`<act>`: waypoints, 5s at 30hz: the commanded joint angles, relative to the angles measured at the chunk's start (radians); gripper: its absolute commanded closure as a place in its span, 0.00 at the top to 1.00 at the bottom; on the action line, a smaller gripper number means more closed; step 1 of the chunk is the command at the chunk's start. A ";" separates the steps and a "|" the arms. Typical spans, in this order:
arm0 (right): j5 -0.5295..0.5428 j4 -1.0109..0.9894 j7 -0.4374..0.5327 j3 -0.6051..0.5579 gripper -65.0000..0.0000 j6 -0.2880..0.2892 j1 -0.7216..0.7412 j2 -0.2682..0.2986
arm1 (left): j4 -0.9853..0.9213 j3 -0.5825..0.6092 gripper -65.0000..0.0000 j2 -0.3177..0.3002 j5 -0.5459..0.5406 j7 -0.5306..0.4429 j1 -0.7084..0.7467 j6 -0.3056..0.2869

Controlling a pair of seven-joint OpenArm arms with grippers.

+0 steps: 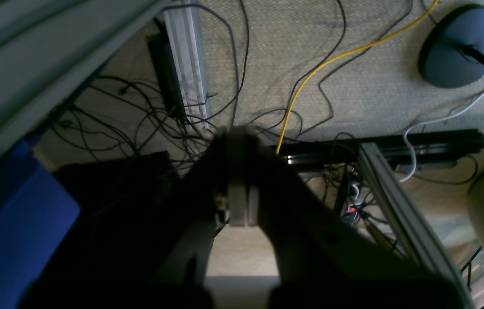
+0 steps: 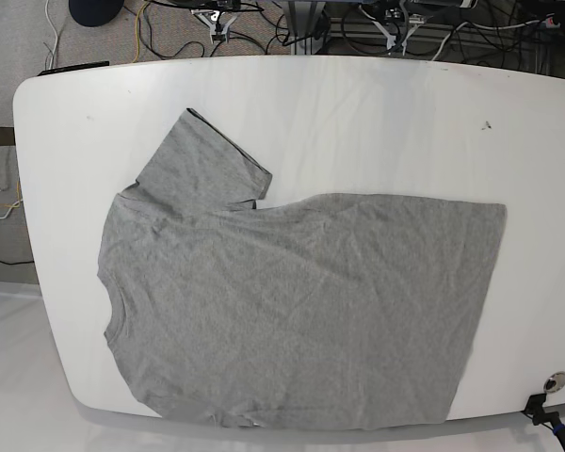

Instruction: Fold the T-shirt properly

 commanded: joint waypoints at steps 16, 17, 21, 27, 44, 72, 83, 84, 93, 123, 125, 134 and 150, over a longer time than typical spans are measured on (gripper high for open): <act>-0.008 0.019 0.026 -0.005 0.00 0.013 -0.008 -0.007 | 0.005 0.002 0.00 -0.007 0.003 -0.030 0.002 -0.012; -0.012 0.023 0.026 -0.006 0.00 0.012 -0.007 -0.006 | 0.009 0.001 0.00 -0.008 -0.002 -0.028 0.000 -0.012; -0.009 0.023 0.027 -0.004 0.00 0.014 -0.006 -0.005 | 0.007 0.001 0.00 -0.009 0.002 -0.031 -0.001 -0.008; -0.009 0.024 0.026 -0.008 0.00 0.012 -0.008 -0.004 | 0.006 0.003 0.00 -0.010 0.003 -0.027 0.002 -0.009; -0.007 0.036 0.025 -0.003 0.00 0.019 -0.047 0.014 | 0.004 0.002 0.00 -0.014 0.007 -0.056 0.012 -0.014; 0.019 0.380 0.111 -0.035 0.00 0.059 -0.426 0.140 | 0.262 -0.021 0.00 -0.095 0.003 -0.082 0.304 -0.019; 0.092 0.962 0.146 -0.043 0.00 0.033 -0.782 0.306 | 1.037 -0.013 0.00 -0.202 -0.077 -0.043 0.679 -0.073; 0.099 1.027 0.143 -0.042 0.00 0.026 -0.819 0.321 | 1.098 -0.014 0.00 -0.213 -0.092 -0.046 0.707 -0.084; 0.112 1.686 0.041 -0.032 0.00 -0.044 -1.137 0.365 | 1.731 -0.058 0.00 -0.276 -0.209 0.042 0.929 -0.194; 0.196 2.122 -0.210 0.023 0.00 -0.088 -1.163 0.342 | 2.105 -0.158 0.00 -0.430 -0.210 0.212 0.840 -0.237; 0.223 2.122 -0.234 0.024 0.00 -0.075 -1.127 0.341 | 2.108 -0.167 0.00 -0.429 -0.216 0.215 0.837 -0.239; 0.245 2.161 -0.279 0.085 0.39 -0.072 -1.057 0.339 | 2.148 -0.204 0.33 -0.400 -0.238 0.291 0.873 -0.224; -0.118 2.118 -0.403 -0.008 0.37 -0.227 -0.754 0.335 | 2.304 -0.212 0.35 -0.349 -0.304 0.367 0.873 -0.206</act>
